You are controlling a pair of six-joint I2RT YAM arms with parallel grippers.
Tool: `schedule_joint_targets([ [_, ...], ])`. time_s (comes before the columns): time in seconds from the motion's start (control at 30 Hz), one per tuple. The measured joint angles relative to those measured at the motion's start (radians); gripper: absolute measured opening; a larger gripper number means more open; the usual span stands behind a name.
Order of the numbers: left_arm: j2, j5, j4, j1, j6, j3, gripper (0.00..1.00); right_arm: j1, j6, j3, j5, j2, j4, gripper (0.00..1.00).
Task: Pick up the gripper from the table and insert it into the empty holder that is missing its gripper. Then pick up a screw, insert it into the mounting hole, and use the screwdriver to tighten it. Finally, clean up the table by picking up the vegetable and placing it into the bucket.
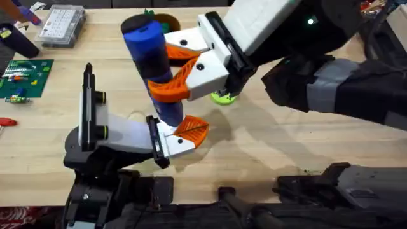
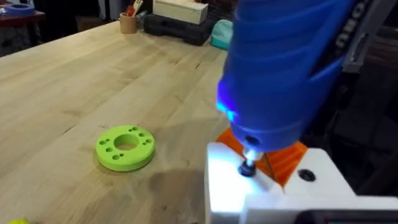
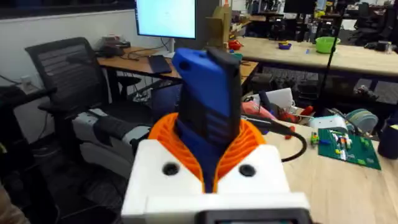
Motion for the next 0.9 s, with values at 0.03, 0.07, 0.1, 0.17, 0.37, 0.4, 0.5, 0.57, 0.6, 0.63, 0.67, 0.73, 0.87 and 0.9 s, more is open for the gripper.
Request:
schedule_joint_targets([
  [0.03, 0.0, 0.0, 0.0, 0.0, 0.0, 0.0, 0.018, 0.0, 0.0, 0.0, 0.0, 0.0, 0.0, 0.051],
  [0.07, 0.0, 0.0, 0.0, 0.0, 0.0, 0.0, 0.018, 0.0, 0.0, 0.0, 0.0, 0.0, -0.001, 0.052],
  [0.1, 0.0, 0.0, 0.0, 0.0, 0.0, 0.0, 0.018, 0.0, -0.004, 0.0, 0.0, 0.0, -0.006, 0.051],
  [0.17, 0.0, 0.0, 0.0, 0.0, -0.001, 0.0, 0.018, 0.003, -0.012, 0.0, 0.0, 0.0, -0.015, 0.05],
  [0.37, 0.0, 0.0, 0.0, 0.0, -0.002, 0.0, 0.018, 0.012, -0.027, 0.0, 0.0, 0.0, -0.014, 0.051],
  [0.4, 0.0, 0.0, 0.0, 0.0, -0.002, 0.0, 0.018, 0.012, -0.027, 0.0, 0.0, 0.0, -0.014, 0.051],
  [0.5, 0.0, 0.0, 0.0, 0.0, -0.003, 0.0, 0.018, 0.012, -0.03, 0.0, 0.0, 0.0, -0.014, 0.049],
  [0.57, 0.0, 0.0, 0.0, 0.0, -0.003, 0.0, 0.018, 0.012, -0.03, 0.0, 0.0, 0.0, -0.014, 0.051],
  [0.6, 0.0, 0.0, 0.0, 0.0, -0.003, 0.0, 0.018, 0.012, -0.03, 0.0, 0.0, 0.0, -0.014, 0.051],
  [0.63, 0.0, 0.0, 0.0, 0.0, -0.002, 0.0, 0.018, 0.012, -0.03, 0.0, 0.0, 0.0, -0.014, 0.051],
  [0.67, 0.0, 0.0, 0.0, 0.0, -0.003, 0.0, 0.018, 0.012, -0.03, 0.0, 0.0, 0.0, -0.014, 0.05],
  [0.73, 0.0, 0.0, 0.0, 0.0, -0.002, 0.0, 0.018, 0.012, -0.03, 0.0, 0.0, 0.0, -0.014, 0.049],
  [0.87, 0.0, 0.0, 0.0, 0.0, -0.003, 0.0, 0.018, 0.012, -0.038, 0.0, 0.001, 0.0, -0.018, 0.051],
  [0.9, 0.0, 0.0, 0.0, 0.0, -0.003, 0.0, 0.018, 0.012, -0.041, 0.0, 0.001, 0.0, -0.018, 0.05],
])
